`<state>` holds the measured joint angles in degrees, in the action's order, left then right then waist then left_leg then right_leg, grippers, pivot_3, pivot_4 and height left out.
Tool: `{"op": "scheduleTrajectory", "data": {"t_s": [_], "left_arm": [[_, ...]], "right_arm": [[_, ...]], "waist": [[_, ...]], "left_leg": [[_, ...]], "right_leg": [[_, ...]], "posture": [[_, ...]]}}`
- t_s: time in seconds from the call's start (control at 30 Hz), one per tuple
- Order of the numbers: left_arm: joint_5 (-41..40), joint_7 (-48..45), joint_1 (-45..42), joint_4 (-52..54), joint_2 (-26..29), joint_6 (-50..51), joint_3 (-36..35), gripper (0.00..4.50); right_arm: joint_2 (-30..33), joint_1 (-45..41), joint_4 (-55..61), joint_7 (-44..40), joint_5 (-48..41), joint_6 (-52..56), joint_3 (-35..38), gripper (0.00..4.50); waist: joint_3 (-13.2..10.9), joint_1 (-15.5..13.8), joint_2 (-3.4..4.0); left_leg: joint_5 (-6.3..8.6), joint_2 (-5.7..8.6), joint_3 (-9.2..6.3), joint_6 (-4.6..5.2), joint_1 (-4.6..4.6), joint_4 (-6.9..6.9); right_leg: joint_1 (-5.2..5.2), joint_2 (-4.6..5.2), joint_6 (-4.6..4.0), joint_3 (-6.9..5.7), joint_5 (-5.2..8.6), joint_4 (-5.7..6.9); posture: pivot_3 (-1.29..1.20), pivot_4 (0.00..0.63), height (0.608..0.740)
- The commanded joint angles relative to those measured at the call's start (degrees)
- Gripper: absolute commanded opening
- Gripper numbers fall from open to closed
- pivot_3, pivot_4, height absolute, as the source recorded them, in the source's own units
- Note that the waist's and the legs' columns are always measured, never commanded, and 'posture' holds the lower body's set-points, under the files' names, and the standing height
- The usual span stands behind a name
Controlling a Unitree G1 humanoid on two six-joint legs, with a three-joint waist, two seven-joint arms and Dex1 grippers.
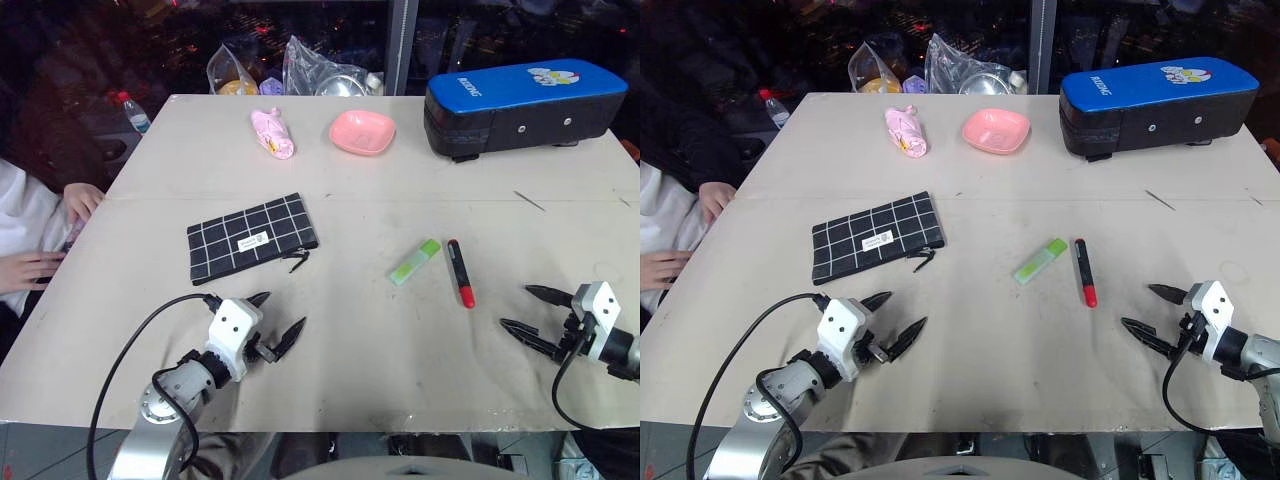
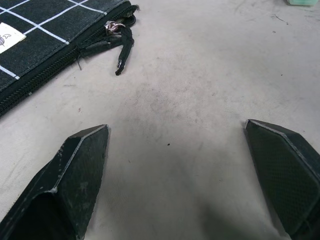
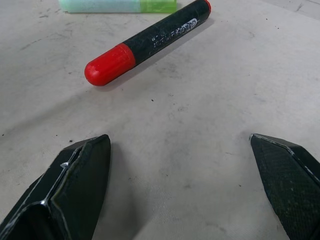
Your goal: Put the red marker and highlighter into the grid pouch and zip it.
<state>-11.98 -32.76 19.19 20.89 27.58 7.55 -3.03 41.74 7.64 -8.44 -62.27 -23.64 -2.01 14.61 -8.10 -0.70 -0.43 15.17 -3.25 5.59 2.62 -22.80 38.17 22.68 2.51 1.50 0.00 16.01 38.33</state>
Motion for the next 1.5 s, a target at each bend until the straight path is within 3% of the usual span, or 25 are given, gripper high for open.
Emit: {"op": "scheduleTrajectory", "data": {"t_s": [0.03,0.6,0.97,1.27,1.4,1.5], "left_arm": [[-0.88,-0.31,-0.18,1.65,0.41,0.2,-1.13,4.46],[-2.87,-2.9,-0.92,0.76,1.2,-0.63,-2.87,4.46],[-9.84,-9.36,0.24,-4.7,6.91,-1.69,-16.54,4.46],[-10.67,-13.87,-8.1,-29.39,16.28,-7.36,-30.4,4.46],[-5.93,-16.36,-13.06,-41.49,20.42,-15.69,-28.3,4.46],[1.59,-16.31,-17.9,-50.28,23.34,-26.5,-22.82,4.46]], "right_arm": [[0.99,-0.08,0.36,-0.87,-1.13,-0.34,2.3,4.5],[0.72,-0.15,2.84,-1.86,-2.74,-0.35,2.3,4.5],[-4.76,-3.89,23.78,3.76,-9.81,10.88,-4.11,4.5],[-5.63,-13.03,30.26,6.29,-11.45,17.39,-8.27,4.5],[-5.57,-15.23,29.64,6.08,-11.47,18.1,-8.69,4.5],[-5.57,-15.86,29.06,5.71,-11.11,18.04,-8.97,4.5]], "waist": [[0.0,-0.01,0.0],[-0.02,0.03,-0.01],[-0.06,0.06,-0.05],[-0.25,-0.05,-0.34],[-0.27,0.02,-0.38],[-0.28,-0.01,-0.42]], "left_leg": [[0.0,0.0,0.0,0.0,0.0,0.0],[0.03,0.0,0.02,0.04,-0.03,0.0],[0.03,-0.03,-0.03,0.03,-0.04,0.0],[0.03,-0.01,-0.2,0.03,-0.14,-0.06],[0.06,0.07,-0.22,0.06,-0.22,-0.1],[0.06,0.09,-0.23,0.05,-0.24,-0.14]], "right_leg": [[0.0,0.0,0.0,0.0,0.0,0.0],[0.0,0.01,0.02,-0.01,-0.01,-0.06],[0.01,0.08,0.0,-0.1,0.0,-0.06],[0.02,0.2,-0.01,-0.37,-0.01,-0.26],[0.02,0.38,-0.01,-0.43,-0.01,-0.37],[0.03,0.52,-0.03,-0.52,-0.02,-0.38]], "posture": [[0.0,0.15,0.737],[0.0,0.15,0.737],[0.0,0.15,0.737],[0.0,0.15,0.737],[0.0,0.15,0.737],[0.0,0.15,0.737]]}}
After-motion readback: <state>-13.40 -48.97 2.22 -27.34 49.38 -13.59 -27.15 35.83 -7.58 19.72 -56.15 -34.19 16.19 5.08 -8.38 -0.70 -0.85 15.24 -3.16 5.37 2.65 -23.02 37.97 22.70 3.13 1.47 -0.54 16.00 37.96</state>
